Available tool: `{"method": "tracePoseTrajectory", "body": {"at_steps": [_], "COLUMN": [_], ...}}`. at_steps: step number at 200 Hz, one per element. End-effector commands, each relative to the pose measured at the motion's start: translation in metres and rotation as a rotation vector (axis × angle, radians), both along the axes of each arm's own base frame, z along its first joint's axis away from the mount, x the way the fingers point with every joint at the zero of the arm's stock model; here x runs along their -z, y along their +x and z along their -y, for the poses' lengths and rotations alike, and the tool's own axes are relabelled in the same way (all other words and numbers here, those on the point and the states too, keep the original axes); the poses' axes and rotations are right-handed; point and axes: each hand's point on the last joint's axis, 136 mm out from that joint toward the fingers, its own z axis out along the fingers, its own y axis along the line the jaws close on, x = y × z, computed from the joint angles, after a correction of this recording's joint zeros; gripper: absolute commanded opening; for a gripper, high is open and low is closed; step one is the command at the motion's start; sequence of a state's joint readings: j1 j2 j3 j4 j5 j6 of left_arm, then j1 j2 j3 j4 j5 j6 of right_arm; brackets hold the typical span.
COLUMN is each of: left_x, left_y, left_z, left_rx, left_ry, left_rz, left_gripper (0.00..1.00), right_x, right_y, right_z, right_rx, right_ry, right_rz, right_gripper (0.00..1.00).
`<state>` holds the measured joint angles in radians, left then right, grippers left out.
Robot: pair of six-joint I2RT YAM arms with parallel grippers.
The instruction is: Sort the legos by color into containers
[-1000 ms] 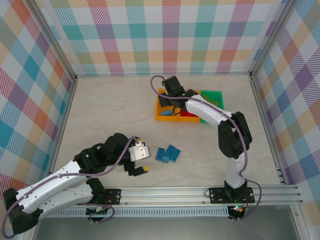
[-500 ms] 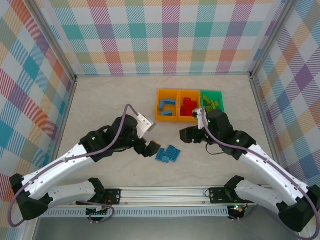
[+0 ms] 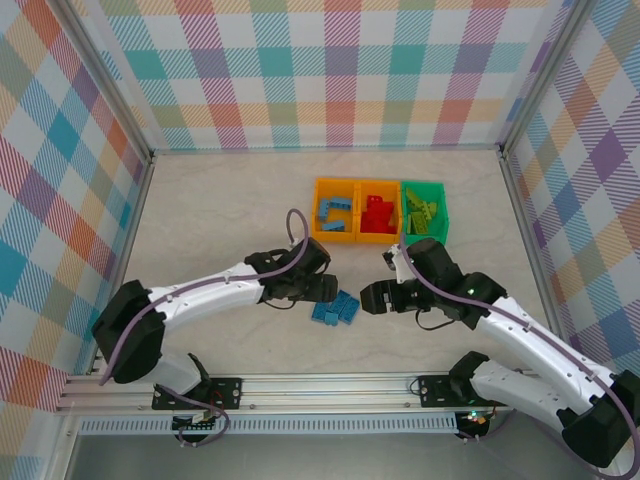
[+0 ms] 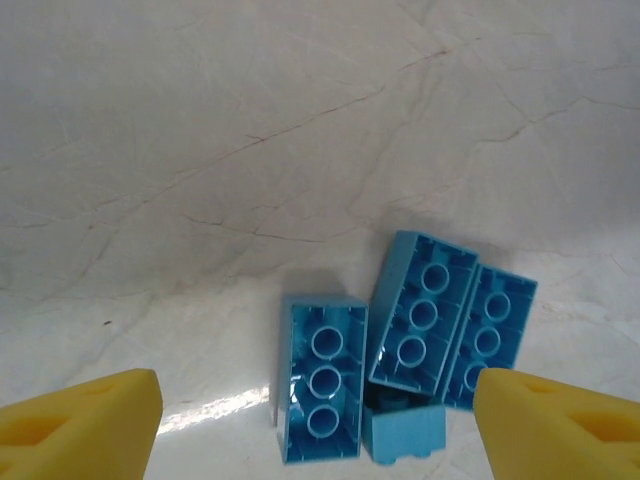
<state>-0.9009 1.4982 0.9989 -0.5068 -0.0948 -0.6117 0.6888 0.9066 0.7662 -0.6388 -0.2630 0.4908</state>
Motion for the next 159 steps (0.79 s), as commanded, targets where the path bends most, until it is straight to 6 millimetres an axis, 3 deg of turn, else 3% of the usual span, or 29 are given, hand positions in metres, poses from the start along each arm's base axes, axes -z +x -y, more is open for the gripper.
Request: {"method": "tracePoseTrajectory", "body": {"at_steps": [1,57,159], "left_x": [0.014,0.042,0.058], "left_y": [0.003,0.003,0.0], "left_z": [0.008,0.006,0.019], "left_rx": [-0.059,-0.081,-0.026], "left_ry": [-0.015,0.055,0.053], "left_rz": [-0.036,-0.084,-0.105], "left_gripper": [0.77,0.66,0.67], "right_x": [-0.006,0.0,0.008], "right_y": [0.004,0.005,0.006], "right_z": [-0.006,-0.006,-0.005], "right_rx": [0.001,0.007,0.012], "right_ry": [0.025,0.014,0.005], "right_rz": [0.008,0.001,-0.005], "right_gripper": [0.75,0.75,0.75]}}
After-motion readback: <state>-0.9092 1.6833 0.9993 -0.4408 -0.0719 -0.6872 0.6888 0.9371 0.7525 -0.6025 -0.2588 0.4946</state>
